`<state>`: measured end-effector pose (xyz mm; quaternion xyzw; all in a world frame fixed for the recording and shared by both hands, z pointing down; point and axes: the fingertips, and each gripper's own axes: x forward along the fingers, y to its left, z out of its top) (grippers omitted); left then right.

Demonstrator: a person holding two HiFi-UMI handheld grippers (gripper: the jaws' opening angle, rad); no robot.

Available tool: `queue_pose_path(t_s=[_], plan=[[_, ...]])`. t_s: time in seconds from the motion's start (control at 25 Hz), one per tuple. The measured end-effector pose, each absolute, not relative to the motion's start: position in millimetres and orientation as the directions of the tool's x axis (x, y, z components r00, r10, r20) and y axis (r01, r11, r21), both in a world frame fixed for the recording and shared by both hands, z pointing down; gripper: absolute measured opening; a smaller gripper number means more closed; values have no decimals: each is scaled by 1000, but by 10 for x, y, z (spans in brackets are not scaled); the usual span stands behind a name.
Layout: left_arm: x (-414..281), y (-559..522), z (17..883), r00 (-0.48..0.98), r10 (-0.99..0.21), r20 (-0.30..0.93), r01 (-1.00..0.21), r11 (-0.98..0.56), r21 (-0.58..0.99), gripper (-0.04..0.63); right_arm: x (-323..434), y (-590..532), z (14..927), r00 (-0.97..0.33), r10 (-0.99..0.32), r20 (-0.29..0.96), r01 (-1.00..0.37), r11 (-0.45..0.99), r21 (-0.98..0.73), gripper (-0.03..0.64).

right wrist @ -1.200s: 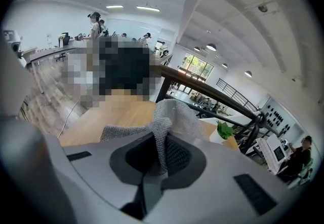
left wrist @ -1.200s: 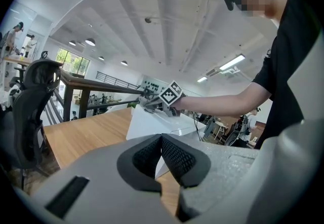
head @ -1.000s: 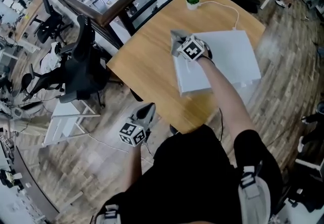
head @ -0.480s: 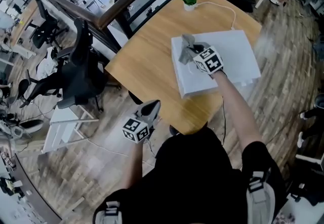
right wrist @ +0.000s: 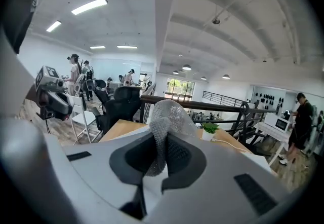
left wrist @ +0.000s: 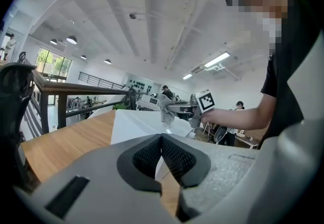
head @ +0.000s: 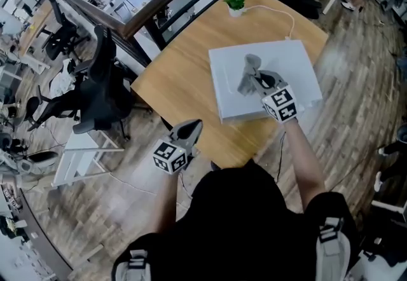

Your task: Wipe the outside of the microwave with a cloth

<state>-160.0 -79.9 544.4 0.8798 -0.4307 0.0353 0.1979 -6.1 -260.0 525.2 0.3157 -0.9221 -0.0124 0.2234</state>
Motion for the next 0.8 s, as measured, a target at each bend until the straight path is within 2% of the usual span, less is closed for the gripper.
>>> queue_pose_path(t_s=[0.16,0.4,0.8], plan=[[-1342,-824,5384,612,-751,250,-786,-541,299,2,299,-2388,5123,-744,-589,315,-578,804,138,26],[-967,-757,5305,588,-765,262,-805,-526,273,2,667,-2042,5037,-773,-580,255,-572,812,116,26],[-405,-670,5300,560,-786,264,-827,-510,237,2,1206,-1764,5145,-795,-557,238,-541,830,135,25]])
